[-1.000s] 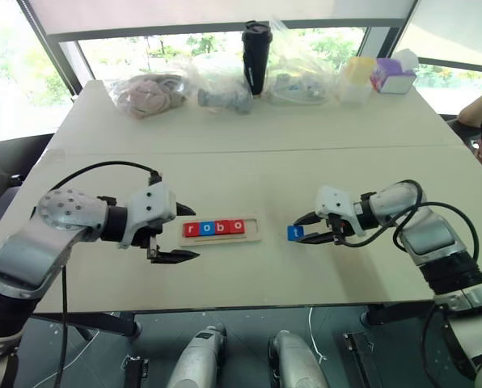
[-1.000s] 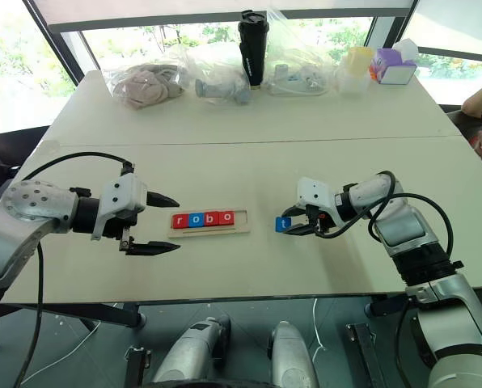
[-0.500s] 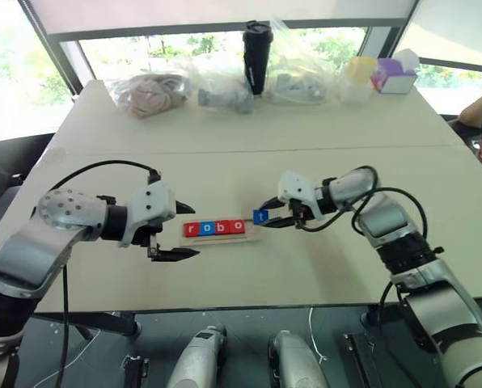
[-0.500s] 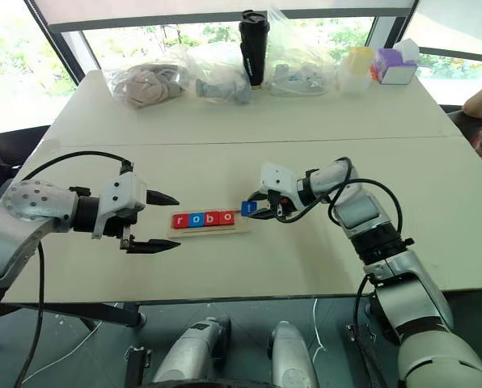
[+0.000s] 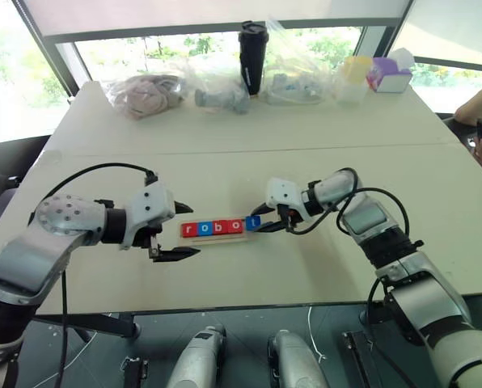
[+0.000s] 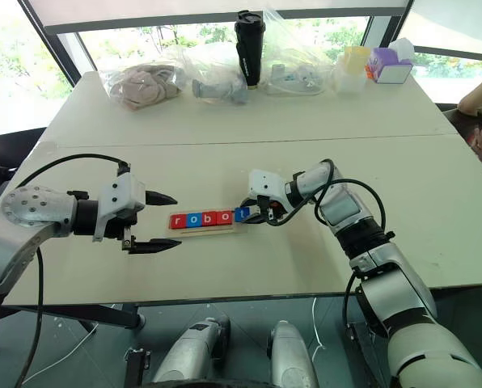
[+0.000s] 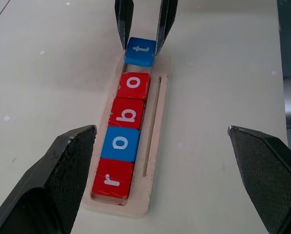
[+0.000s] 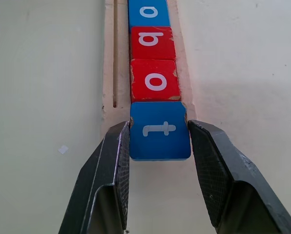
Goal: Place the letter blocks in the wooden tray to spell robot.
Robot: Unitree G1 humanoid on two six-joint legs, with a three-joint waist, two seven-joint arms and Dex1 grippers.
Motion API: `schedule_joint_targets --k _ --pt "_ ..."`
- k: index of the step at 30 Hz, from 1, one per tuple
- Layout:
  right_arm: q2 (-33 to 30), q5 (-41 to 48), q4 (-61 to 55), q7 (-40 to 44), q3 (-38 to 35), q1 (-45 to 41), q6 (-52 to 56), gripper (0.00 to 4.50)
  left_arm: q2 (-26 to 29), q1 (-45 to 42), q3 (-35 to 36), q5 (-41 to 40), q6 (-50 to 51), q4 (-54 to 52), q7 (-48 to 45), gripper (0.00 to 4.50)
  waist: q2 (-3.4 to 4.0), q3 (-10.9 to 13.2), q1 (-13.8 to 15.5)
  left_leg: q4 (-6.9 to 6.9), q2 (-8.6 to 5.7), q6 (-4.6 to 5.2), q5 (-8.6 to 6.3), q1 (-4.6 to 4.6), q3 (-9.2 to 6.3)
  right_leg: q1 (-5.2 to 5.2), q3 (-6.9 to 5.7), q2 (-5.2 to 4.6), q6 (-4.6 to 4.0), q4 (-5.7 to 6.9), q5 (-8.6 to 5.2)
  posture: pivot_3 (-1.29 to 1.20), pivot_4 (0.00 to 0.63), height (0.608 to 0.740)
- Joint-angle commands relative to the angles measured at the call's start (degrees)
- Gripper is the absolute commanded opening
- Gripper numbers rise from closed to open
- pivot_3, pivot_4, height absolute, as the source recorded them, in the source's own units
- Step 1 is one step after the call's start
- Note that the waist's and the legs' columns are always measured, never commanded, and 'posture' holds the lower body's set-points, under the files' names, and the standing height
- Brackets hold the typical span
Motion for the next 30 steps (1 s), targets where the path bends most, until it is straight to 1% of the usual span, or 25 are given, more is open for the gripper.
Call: schedule_joint_targets --k 1,20,23,26,27,30 --pt "1.18 -0.2 0.22 0.15 -0.04 -1.83 -0.65 1.91 -0.57 -0.83 1.56 -0.42 0.01 -1.46 0.78 4.5 0.0 0.0 0.02 0.0 0.0 0.0 0.0 0.0 0.0 0.0 0.0 0.0 0.0 0.0 0.0 0.0 0.15 0.74" --pt "4.12 -1.43 5.52 -0.62 -0.53 -3.4 -2.11 1.91 -1.44 -1.49 1.46 -0.72 0.91 -2.0 1.41 4.5 0.0 0.0 -0.06 0.0 0.0 -0.05 0.02 0.02 0.01 -0.01 0.0 0.02 0.0 0.06 0.01 0.0 0.15 0.74" --pt "4.34 -0.98 5.65 -0.72 -1.02 -3.54 -1.89 2.75 -1.58 -1.65 1.33 -0.66 0.91 -1.88 1.51 4.5 0.0 0.0 -0.07 0.0 0.0 -0.05 0.02 0.02 0.0 -0.02 0.01 0.02 0.0 0.06 0.01 0.0 0.15 0.74" --pt "4.64 -1.51 6.14 -2.66 -1.51 -3.92 -2.95 4.23 -1.74 -1.76 1.24 -0.64 0.92 -1.85 1.57 4.5 0.0 0.0 -0.04 0.0 0.0 -0.05 0.03 0.02 0.01 -0.02 0.01 0.03 0.0 0.06 0.01 0.0 0.15 0.74" --pt "4.58 -1.56 6.14 -2.99 -1.64 -4.03 -3.28 4.42 -1.79 -1.8 1.22 -0.62 0.93 -1.83 1.57 4.5 0.0 0.0 -0.05 0.0 0.0 -0.05 0.03 0.02 0.01 -0.02 0.01 0.02 0.0 0.06 0.01 0.0 0.15 0.74" --pt "4.15 -1.23 5.49 -4.01 -2.38 -4.29 -3.77 4.42 -1.87 -1.89 1.18 -0.56 0.94 -1.78 1.58 4.5 0.0 0.0 -0.05 0.0 0.0 -0.06 0.03 0.02 0.0 -0.02 0.01 0.03 0.0 0.06 0.01 0.0 0.15 0.74"
